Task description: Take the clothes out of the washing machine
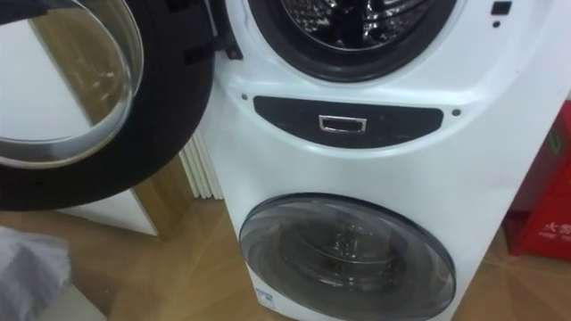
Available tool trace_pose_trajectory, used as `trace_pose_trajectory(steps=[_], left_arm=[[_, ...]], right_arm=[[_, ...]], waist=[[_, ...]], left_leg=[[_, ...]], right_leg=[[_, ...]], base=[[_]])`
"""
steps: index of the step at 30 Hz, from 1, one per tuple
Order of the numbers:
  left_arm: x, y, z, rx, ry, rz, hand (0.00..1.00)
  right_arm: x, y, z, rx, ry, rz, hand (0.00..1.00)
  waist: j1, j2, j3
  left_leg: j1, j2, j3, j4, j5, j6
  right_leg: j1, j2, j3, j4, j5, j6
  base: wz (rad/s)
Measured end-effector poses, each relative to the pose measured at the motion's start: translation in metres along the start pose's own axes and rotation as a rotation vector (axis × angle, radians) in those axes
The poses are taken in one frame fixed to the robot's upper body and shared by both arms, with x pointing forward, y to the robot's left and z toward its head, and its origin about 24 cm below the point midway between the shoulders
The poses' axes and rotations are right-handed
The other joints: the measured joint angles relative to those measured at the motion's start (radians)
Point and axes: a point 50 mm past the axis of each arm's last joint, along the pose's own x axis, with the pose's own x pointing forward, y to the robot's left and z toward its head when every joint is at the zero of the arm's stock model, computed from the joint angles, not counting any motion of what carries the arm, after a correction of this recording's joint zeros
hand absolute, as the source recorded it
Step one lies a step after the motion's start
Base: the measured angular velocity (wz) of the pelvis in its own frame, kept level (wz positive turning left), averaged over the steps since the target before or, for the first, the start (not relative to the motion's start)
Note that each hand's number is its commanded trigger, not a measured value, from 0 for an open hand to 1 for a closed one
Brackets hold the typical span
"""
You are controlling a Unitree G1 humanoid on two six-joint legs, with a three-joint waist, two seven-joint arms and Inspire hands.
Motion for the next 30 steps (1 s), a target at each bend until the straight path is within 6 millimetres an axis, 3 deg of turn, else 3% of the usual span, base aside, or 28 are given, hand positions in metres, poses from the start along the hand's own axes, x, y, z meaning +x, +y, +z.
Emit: trace_pose_trajectory(steps=[8,14,18,26,30], left_arm=[[-0.01,-0.011,0.0,0.019,-0.047,-0.021,0.0],[-0.013,-0.02,0.0,0.019,-0.063,-0.041,0.0],[-0.015,-0.022,0.003,0.062,-0.091,-0.029,0.0],[-0.025,-0.038,0.001,0.026,-0.102,0.008,0.0],[-0.031,-0.054,0.001,-0.037,-0.096,-0.02,0.0]], right_arm=[[0.001,0.008,0.011,0.056,-0.031,0.015,0.0],[0.001,0.014,0.034,0.04,-0.094,0.026,0.0],[0.0,0.017,0.039,0.027,-0.115,0.034,0.0],[0.002,0.016,0.038,0.026,-0.116,0.02,0.0],[0.003,0.015,0.039,0.043,-0.12,0.005,0.0]], waist=[[0.0,-0.018,-0.0011],[-0.01,-0.03,-0.0004],[-0.036,-0.045,0.003],[-0.076,-0.044,0.0046],[-0.099,-0.049,0.0017]], left_leg=[[0.0,-0.012,-0.004,-0.006,0.008,0.013],[-0.002,-0.024,-0.003,-0.011,0.016,0.026],[-0.009,-0.026,-0.002,-0.012,0.019,0.031],[-0.011,-0.025,0.007,-0.015,0.03,0.046],[-0.019,-0.012,0.118,-0.024,0.04,0.047]], right_leg=[[0.002,-0.014,-0.007,-0.001,0.008,0.009],[0.002,-0.025,-0.007,-0.006,0.025,0.022],[0.002,-0.027,-0.006,-0.007,0.039,0.025],[0.005,-0.026,0.0,-0.013,0.101,0.038],[-0.001,-0.054,-0.001,-0.02,0.129,0.04]], base=[[0.02],[0.01],[0.0],[0.0],[0.21]])
